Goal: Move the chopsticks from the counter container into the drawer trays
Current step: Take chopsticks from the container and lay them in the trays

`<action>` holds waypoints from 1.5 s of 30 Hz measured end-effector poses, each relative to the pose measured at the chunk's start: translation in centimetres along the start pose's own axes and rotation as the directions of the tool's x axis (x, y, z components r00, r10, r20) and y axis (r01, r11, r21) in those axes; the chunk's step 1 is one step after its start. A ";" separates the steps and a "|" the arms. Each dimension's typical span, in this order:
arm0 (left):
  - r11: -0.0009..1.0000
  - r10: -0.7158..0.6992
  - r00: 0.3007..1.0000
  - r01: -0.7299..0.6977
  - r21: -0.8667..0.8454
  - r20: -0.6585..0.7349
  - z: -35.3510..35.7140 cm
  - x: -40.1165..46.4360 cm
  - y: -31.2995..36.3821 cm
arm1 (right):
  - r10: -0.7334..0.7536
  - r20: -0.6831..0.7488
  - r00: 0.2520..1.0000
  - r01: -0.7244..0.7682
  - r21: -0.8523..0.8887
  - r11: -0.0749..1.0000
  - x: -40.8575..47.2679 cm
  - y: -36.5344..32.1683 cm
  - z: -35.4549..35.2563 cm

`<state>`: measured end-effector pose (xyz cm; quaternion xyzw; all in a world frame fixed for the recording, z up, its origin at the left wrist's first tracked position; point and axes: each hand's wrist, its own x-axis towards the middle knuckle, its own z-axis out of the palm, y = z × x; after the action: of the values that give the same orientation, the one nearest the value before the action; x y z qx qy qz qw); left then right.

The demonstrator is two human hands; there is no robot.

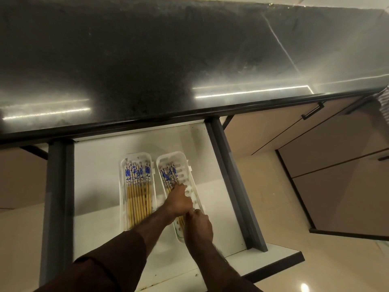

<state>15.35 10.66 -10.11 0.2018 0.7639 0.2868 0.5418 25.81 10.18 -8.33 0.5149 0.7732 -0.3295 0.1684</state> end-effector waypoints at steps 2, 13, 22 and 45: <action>1.000 0.001 1.000 -0.001 0.000 -0.010 -0.1 -0.3 0.1 | 0.003 0.003 1.000 -0.003 -0.026 1.000 -0.2 -0.1 -0.2; 0.997 0.035 0.999 -0.038 -0.074 -0.041 -0.8 -3.3 1.6 | -0.052 -0.081 0.995 0.047 -0.056 0.997 -1.1 -0.5 -1.2; 0.985 0.087 0.993 -0.098 -0.143 -0.085 -1.9 -7.3 2.0 | -0.022 -0.267 0.963 0.026 0.010 1.000 -5.0 -1.1 -3.4; 0.830 0.444 0.779 -0.544 -0.124 -0.443 -6.0 -30.1 -0.3 | -0.275 -0.615 0.739 0.438 0.128 0.890 -23.5 -6.3 -6.3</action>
<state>19.66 -9.52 12.57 0.2656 0.7350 0.5464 0.3012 30.23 -3.20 12.44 0.4489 0.8205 -0.2827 -0.2129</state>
